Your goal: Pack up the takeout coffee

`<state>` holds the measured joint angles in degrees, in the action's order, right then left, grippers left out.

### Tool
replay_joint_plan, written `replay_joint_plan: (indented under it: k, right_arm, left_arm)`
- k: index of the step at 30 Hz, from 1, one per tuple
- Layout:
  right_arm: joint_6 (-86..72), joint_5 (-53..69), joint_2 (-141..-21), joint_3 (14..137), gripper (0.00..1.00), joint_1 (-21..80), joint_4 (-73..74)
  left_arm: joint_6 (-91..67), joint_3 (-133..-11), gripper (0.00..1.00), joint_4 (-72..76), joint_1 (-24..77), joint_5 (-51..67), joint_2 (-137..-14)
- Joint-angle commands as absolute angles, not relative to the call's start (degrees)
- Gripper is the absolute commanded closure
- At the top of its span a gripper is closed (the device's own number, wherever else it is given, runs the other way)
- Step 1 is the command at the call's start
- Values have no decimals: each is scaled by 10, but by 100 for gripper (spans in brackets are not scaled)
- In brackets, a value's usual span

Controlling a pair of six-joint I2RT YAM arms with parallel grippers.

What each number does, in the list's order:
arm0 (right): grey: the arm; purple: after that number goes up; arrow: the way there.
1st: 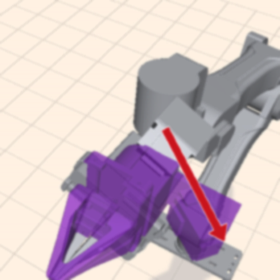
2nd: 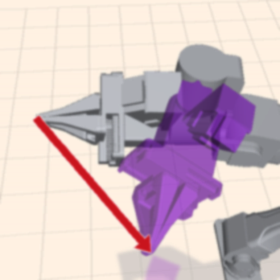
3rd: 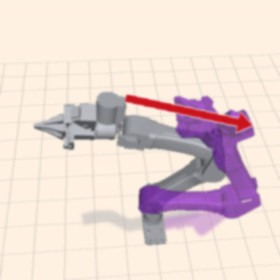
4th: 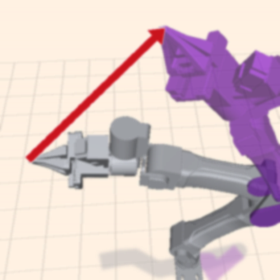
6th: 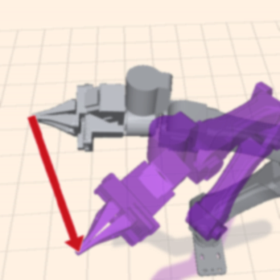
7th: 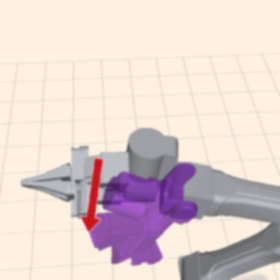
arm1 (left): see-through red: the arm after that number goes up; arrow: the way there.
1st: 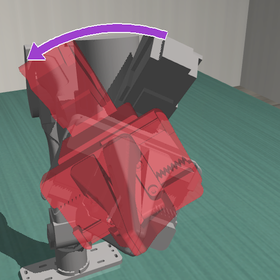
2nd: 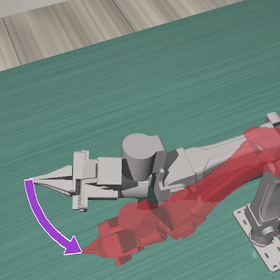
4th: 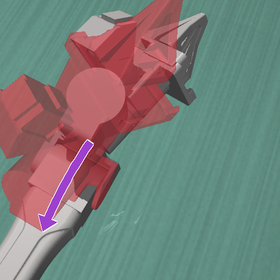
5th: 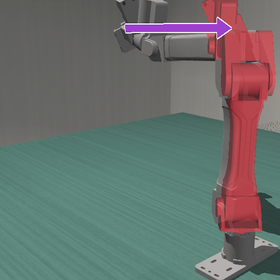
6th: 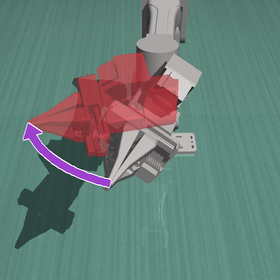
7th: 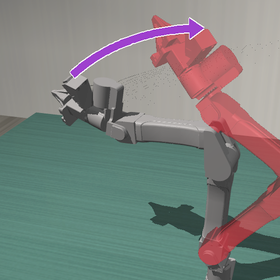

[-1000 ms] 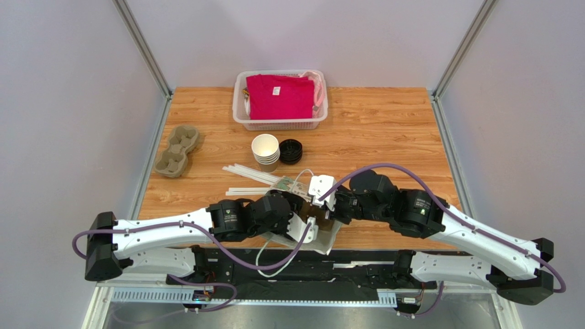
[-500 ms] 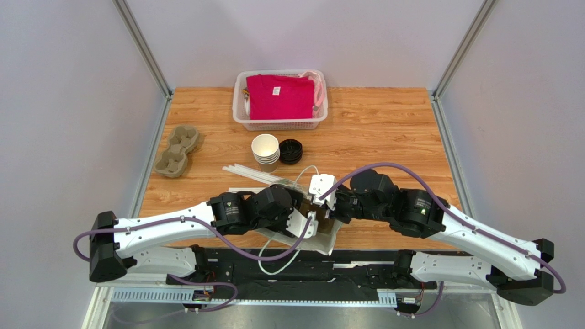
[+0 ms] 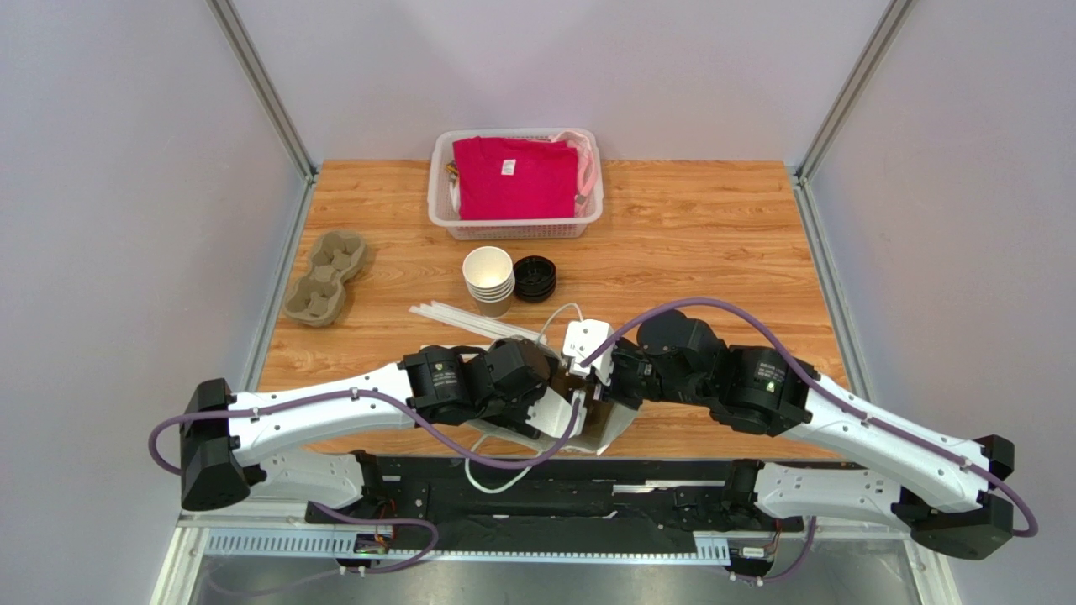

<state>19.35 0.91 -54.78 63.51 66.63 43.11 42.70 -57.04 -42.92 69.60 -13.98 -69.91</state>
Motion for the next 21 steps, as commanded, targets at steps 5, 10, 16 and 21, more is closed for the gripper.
replay_joint_plan:
  k: [5,10,16,21]
  right_arm:
    - [200,30,-546,654,100,672,404]
    - [205,31,-543,647,100,672,389]
    - [219,23,-541,644,100,672,379]
    - [229,18,-537,642,100,672,372]
  left_arm:
    - [409,-575,100,-404,689,-159,-694]
    - [429,-545,100,-352,688,-151,-672]
    - [438,-534,100,-335,689,-144,-656]
    - [446,-514,100,-314,688,-144,-648]
